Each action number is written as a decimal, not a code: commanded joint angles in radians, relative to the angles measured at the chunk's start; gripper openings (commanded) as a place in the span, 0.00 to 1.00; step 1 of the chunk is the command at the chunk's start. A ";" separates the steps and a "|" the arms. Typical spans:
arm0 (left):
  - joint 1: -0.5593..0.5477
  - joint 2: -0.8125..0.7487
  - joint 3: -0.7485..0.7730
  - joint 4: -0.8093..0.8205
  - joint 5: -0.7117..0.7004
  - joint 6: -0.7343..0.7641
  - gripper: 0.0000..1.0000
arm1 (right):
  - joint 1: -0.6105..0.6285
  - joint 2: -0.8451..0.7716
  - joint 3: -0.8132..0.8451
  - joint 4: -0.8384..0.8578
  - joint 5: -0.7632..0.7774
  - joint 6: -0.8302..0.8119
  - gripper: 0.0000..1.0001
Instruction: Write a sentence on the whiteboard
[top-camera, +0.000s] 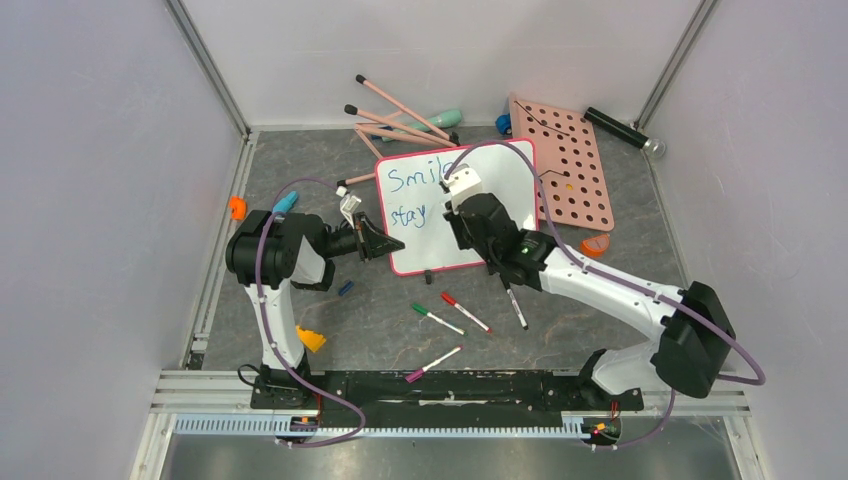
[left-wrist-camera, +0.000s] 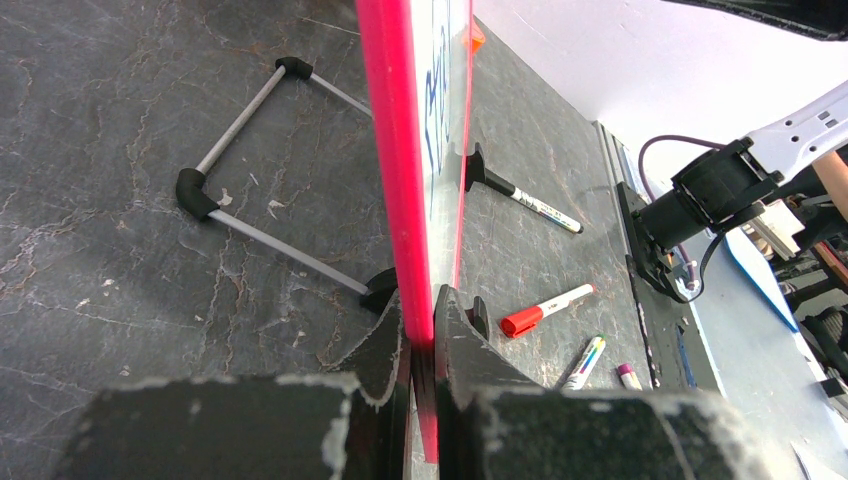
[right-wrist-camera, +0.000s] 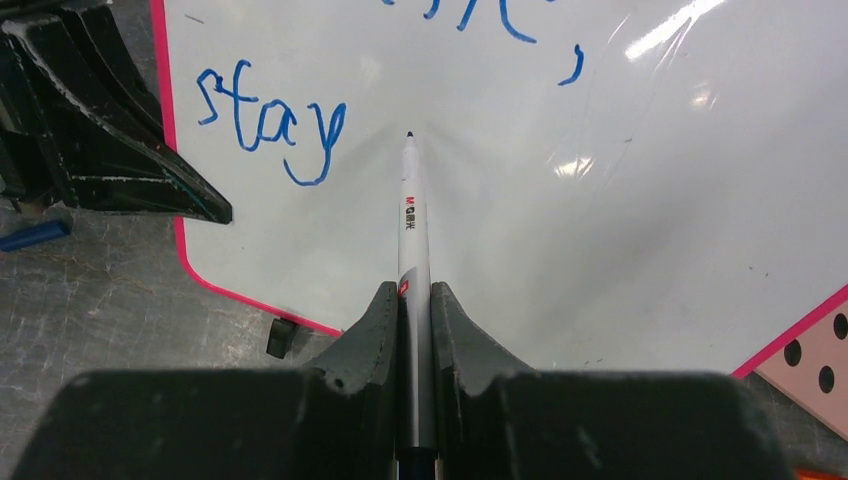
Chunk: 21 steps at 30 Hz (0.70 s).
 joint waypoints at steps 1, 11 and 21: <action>0.009 0.056 -0.006 0.041 -0.061 0.250 0.02 | -0.010 0.031 0.078 0.006 0.017 -0.021 0.00; 0.008 0.056 -0.005 0.041 -0.060 0.252 0.02 | -0.022 0.072 0.114 0.001 0.028 -0.023 0.00; 0.009 0.056 -0.006 0.041 -0.061 0.250 0.02 | -0.027 0.062 0.071 -0.007 0.025 -0.016 0.00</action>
